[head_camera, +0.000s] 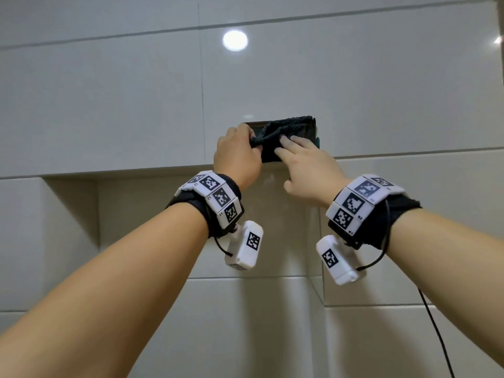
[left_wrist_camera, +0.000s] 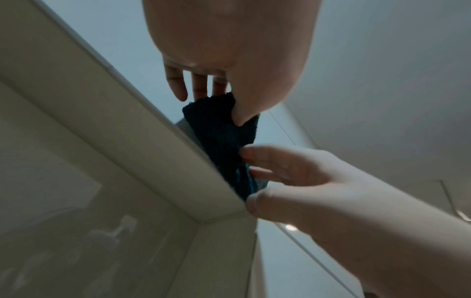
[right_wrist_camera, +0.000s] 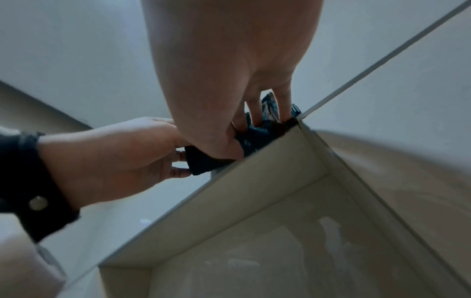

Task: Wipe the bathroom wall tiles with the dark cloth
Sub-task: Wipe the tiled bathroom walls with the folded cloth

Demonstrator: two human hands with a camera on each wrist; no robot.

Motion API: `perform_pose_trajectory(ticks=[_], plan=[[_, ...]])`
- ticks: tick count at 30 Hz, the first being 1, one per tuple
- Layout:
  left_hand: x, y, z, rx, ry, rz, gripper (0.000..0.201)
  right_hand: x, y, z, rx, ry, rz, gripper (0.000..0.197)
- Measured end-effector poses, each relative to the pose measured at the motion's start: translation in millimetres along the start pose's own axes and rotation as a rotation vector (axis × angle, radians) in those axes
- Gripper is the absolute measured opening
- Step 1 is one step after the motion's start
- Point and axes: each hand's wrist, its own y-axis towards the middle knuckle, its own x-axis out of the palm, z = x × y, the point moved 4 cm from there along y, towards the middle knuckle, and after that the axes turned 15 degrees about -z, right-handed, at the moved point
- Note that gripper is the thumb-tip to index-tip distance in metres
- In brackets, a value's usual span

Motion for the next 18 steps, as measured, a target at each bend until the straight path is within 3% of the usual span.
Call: perform_pose_trajectory(ticks=[5, 10, 13, 18], plan=[[-12.5, -10.1, 10.7, -0.054, -0.114, -0.127, 0.011, -10.5, -21.7, -0.7, -0.047, 0.297, 0.039, 0.061], [-15.3, -23.7, 19.0, -0.102, -0.229, -0.299, 0.009, -17.3, -36.9, -2.7, -0.068, 0.45, 0.097, 0.037], [-6.7, -38.4, 18.3, -0.134, -0.252, -0.415, 0.012, -8.3, -41.1, 0.1, -0.057, 0.519, 0.042, 0.024], [-4.8, -61.6, 10.4, -0.161, -0.347, -0.573, 0.009, 19.4, -50.2, 0.3, -0.126, 0.817, -0.233, 0.035]])
